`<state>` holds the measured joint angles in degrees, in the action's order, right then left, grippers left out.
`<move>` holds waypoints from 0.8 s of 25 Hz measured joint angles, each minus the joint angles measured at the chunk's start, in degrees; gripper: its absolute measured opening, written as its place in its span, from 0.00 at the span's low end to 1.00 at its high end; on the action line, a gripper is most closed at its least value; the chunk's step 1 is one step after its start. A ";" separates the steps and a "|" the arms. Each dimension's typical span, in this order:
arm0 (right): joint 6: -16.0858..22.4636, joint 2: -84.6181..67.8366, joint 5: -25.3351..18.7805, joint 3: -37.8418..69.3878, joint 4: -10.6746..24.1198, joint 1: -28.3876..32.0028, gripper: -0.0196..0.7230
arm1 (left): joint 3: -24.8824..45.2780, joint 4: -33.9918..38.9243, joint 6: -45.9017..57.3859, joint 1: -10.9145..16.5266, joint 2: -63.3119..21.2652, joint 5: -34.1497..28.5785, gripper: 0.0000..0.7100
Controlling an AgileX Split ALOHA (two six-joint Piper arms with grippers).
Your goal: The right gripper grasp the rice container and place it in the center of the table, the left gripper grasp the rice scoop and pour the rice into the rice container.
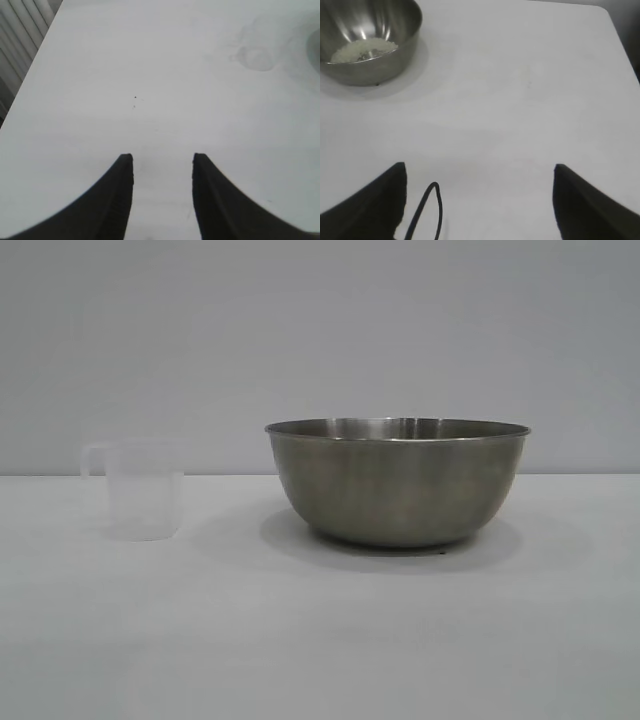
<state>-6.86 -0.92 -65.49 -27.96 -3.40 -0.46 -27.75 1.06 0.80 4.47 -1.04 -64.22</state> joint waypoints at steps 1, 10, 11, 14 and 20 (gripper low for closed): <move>0.00 0.00 0.00 0.00 0.00 0.00 0.77 | 0.00 0.00 0.00 0.00 0.00 0.00 0.37; 0.00 0.00 0.00 0.00 0.00 0.00 0.77 | 0.00 0.00 0.00 0.00 0.00 0.00 0.37; 0.14 0.00 0.00 0.00 0.00 0.00 0.77 | 0.00 0.00 0.00 0.00 0.00 0.00 0.37; 1.92 0.00 0.00 0.00 -1.66 0.00 0.77 | 0.00 0.00 0.00 0.00 0.00 0.00 0.37; 2.34 0.00 0.00 0.00 -2.46 0.09 0.77 | 0.00 0.00 0.00 0.00 0.00 0.00 0.37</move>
<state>-4.52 -0.92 -65.49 -27.96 -5.86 -0.37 -27.75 1.06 0.80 4.47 -1.04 -64.22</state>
